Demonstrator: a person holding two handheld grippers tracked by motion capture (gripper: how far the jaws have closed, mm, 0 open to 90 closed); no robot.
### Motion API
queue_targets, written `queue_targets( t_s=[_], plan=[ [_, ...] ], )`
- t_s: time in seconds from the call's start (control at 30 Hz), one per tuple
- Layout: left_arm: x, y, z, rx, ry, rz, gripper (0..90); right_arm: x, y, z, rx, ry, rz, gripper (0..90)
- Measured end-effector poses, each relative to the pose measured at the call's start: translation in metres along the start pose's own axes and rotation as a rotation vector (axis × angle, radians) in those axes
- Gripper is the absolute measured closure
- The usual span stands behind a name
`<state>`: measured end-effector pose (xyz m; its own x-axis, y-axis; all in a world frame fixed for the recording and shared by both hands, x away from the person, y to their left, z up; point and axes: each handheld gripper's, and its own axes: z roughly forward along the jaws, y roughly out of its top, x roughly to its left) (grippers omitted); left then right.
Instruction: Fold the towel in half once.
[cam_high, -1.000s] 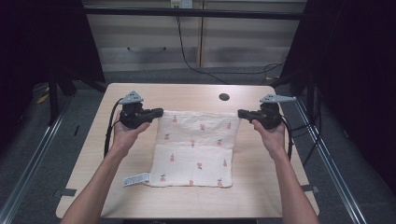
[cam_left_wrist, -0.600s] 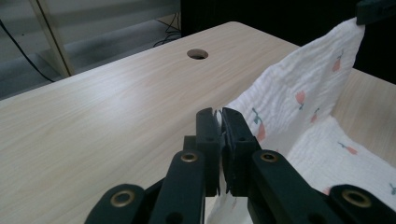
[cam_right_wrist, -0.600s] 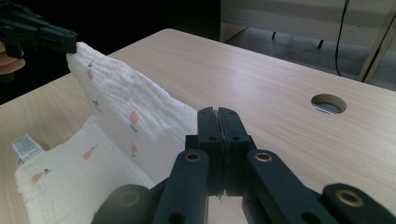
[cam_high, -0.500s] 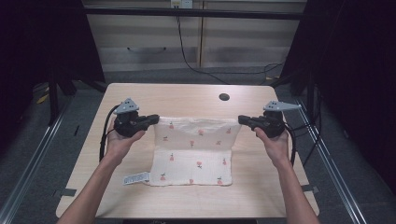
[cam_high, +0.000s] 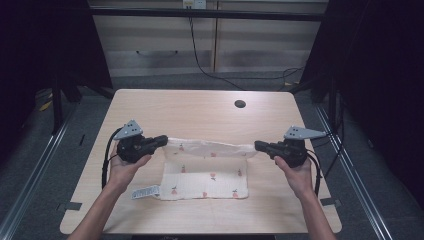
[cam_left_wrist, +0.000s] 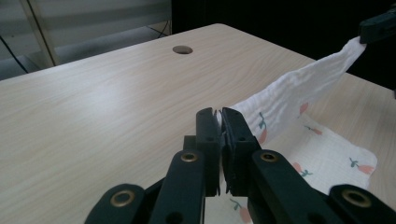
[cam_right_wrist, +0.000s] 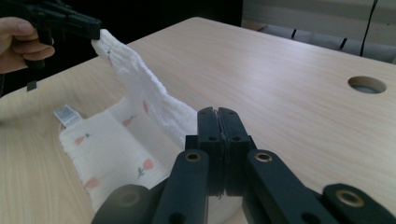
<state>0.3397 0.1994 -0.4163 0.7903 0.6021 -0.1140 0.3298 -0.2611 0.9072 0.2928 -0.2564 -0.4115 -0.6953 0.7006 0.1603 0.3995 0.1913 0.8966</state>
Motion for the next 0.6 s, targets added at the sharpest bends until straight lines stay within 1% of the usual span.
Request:
queue_targets(
  t_s=[0.07,0.13,0.17,0.23,0.27,0.33,0.4,0.5,0.57,0.6],
  plan=[
    [-0.001,-0.005,-0.002,-0.005,-0.005,-0.011,86.4,0.004,-0.006,0.0,0.009,0.015,0.006,89.1],
    [-0.001,-0.011,-0.004,0.003,-0.009,-0.031,86.4,0.008,-0.011,0.0,0.021,0.018,0.007,89.1],
    [-0.002,-0.014,-0.004,0.006,-0.019,-0.041,86.4,0.008,-0.013,0.0,0.025,0.02,0.01,89.1],
    [-0.005,-0.022,-0.006,0.023,-0.017,-0.036,86.4,0.01,-0.018,-0.001,0.036,0.018,0.012,89.1],
    [-0.006,-0.026,-0.006,0.04,-0.023,-0.039,86.4,0.01,-0.021,-0.001,0.044,0.017,0.013,89.1],
    [-0.009,-0.032,-0.007,0.062,-0.024,-0.028,86.4,0.01,-0.026,-0.002,0.061,0.014,0.016,89.1],
    [-0.01,-0.036,-0.007,0.081,-0.028,-0.023,86.4,0.012,-0.031,-0.003,0.07,0.017,0.019,89.1],
    [-0.014,-0.042,-0.007,0.097,-0.012,-0.013,86.4,0.016,-0.039,-0.002,0.093,0.027,0.029,89.1],
    [-0.015,-0.045,-0.007,0.115,-0.02,-0.011,86.4,0.02,-0.044,-0.001,0.117,0.027,0.023,89.1],
    [-0.017,-0.047,-0.007,0.127,-0.02,-0.003,86.4,0.021,-0.046,-0.001,0.124,0.028,0.024,89.1]
  ],
)
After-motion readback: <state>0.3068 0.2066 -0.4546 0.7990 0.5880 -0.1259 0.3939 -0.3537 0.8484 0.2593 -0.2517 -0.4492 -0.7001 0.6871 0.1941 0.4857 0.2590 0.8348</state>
